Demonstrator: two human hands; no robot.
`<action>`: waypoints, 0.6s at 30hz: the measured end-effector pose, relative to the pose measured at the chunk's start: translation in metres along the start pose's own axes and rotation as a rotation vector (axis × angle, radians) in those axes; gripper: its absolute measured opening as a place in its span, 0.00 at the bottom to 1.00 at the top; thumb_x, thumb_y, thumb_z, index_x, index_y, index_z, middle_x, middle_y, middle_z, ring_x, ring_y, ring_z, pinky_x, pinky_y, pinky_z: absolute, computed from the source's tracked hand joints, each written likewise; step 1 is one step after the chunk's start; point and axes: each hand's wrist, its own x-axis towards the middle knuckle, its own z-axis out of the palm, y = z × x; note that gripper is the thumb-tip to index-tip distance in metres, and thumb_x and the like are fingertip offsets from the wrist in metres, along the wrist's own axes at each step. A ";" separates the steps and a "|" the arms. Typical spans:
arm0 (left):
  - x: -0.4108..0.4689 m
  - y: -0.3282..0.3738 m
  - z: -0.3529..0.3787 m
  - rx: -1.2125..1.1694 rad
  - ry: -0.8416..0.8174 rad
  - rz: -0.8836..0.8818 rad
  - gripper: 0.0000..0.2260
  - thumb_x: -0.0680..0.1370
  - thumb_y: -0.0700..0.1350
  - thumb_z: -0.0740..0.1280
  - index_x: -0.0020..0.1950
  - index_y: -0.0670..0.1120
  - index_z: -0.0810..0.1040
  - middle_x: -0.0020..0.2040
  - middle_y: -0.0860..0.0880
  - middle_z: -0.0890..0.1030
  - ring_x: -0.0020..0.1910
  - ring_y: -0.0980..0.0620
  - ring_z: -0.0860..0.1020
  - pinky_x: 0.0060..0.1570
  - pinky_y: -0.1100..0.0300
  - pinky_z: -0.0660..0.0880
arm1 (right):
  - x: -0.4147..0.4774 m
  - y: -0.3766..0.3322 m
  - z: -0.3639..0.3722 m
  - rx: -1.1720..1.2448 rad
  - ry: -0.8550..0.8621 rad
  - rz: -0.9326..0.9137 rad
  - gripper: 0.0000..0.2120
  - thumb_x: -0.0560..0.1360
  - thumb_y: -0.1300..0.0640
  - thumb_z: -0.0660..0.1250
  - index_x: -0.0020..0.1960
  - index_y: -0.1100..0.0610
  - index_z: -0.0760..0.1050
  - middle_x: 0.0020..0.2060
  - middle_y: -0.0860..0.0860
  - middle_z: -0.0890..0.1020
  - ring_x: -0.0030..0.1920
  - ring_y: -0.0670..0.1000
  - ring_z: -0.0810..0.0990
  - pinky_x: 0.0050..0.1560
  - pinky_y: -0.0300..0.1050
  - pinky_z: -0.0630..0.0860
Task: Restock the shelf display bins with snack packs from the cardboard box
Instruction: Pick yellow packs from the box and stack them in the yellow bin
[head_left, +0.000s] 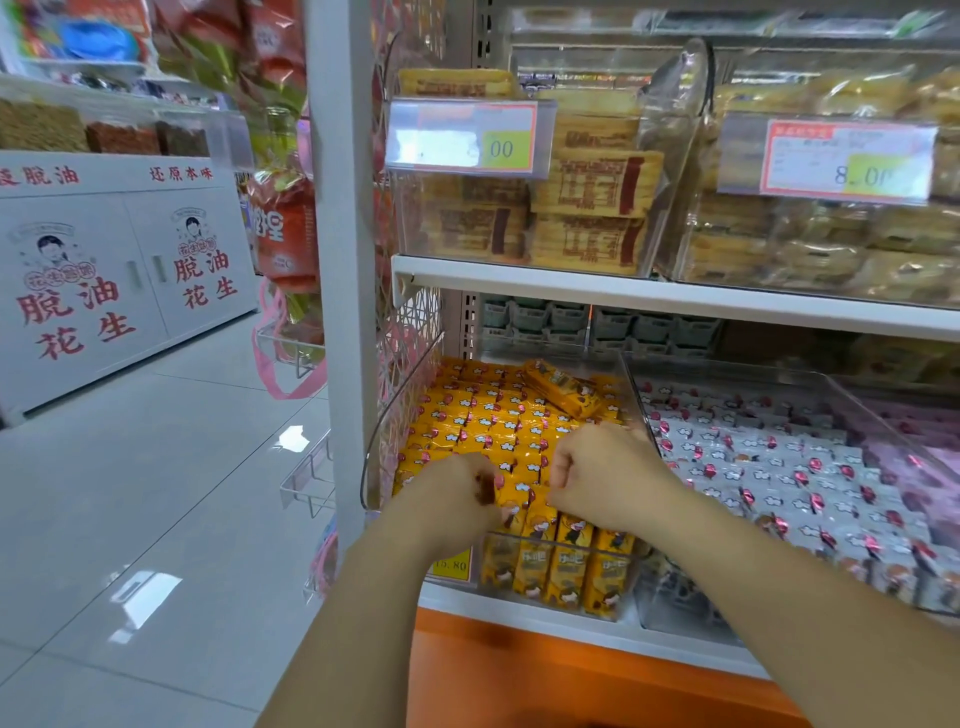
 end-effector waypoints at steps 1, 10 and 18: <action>0.001 0.000 0.002 0.002 -0.007 0.004 0.18 0.77 0.47 0.69 0.65 0.48 0.72 0.45 0.52 0.77 0.45 0.53 0.75 0.42 0.62 0.71 | 0.000 -0.001 -0.001 0.009 0.018 -0.004 0.09 0.73 0.50 0.69 0.35 0.46 0.74 0.42 0.43 0.79 0.56 0.49 0.72 0.67 0.52 0.62; 0.007 -0.001 0.001 -0.102 0.008 -0.016 0.14 0.77 0.45 0.69 0.61 0.49 0.73 0.46 0.50 0.80 0.44 0.54 0.77 0.40 0.64 0.72 | 0.045 0.016 0.000 0.090 0.134 0.096 0.23 0.77 0.56 0.65 0.71 0.52 0.66 0.70 0.58 0.65 0.70 0.59 0.63 0.67 0.54 0.66; 0.005 -0.006 -0.009 -0.196 0.113 -0.030 0.12 0.79 0.46 0.66 0.62 0.50 0.72 0.42 0.54 0.80 0.37 0.58 0.77 0.35 0.66 0.71 | 0.062 0.023 0.009 0.028 0.164 0.061 0.14 0.79 0.63 0.60 0.62 0.56 0.78 0.60 0.58 0.72 0.60 0.56 0.72 0.61 0.50 0.73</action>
